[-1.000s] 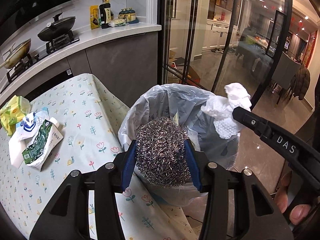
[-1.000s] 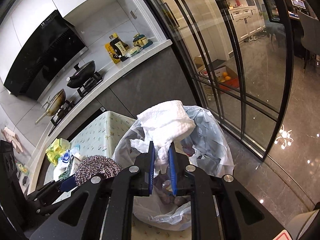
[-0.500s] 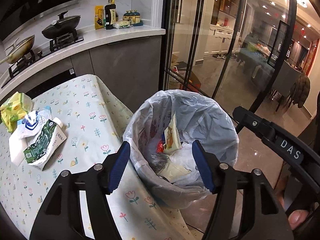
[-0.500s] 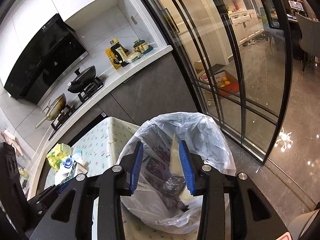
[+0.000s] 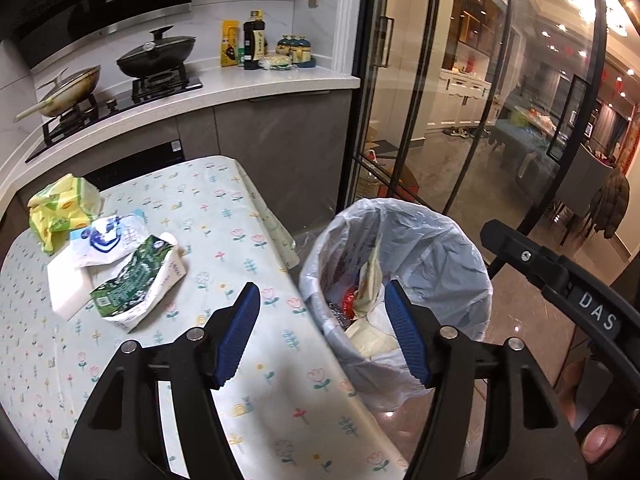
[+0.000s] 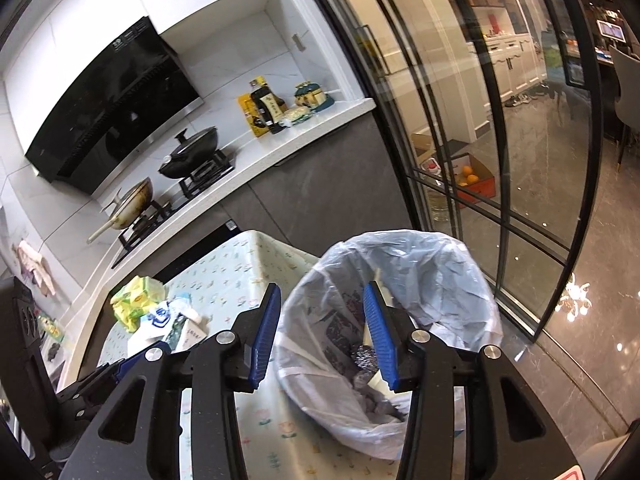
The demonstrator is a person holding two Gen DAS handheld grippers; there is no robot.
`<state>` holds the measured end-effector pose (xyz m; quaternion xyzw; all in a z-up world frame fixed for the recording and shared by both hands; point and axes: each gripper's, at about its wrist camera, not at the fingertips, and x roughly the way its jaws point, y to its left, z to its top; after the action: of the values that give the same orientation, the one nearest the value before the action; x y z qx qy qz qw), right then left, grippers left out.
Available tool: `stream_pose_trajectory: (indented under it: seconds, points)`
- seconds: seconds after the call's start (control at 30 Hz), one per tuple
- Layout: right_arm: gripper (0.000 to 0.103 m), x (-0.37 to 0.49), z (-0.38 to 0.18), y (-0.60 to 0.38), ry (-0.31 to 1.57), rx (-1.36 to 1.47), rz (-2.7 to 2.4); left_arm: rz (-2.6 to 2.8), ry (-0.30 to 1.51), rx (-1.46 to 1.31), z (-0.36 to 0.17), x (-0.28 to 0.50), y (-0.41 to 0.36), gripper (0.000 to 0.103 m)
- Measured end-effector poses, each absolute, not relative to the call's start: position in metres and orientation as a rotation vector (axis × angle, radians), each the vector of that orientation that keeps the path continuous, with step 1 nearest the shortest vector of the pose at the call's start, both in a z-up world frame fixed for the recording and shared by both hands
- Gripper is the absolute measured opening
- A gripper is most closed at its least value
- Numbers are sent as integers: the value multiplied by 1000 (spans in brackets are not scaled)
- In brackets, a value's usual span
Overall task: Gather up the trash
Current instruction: 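Move both open grippers back over the table items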
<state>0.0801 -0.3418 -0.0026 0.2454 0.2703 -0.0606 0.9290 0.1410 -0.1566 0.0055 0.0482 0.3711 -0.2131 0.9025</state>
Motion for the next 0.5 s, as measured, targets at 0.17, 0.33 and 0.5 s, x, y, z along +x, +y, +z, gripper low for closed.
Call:
stream_pose_trajectory:
  seconds: [0.17, 0.33, 0.5]
  points:
    - [47, 82, 5, -316, 550, 485, -92, -395, 761, 68, 11, 143, -128, 62]
    - [48, 87, 11, -286, 561, 459, -51, -335, 740, 37, 16, 144, -95, 71]
    - [48, 94, 15, -255, 573, 439, -15, -294, 735, 9, 20, 146, -61, 71]
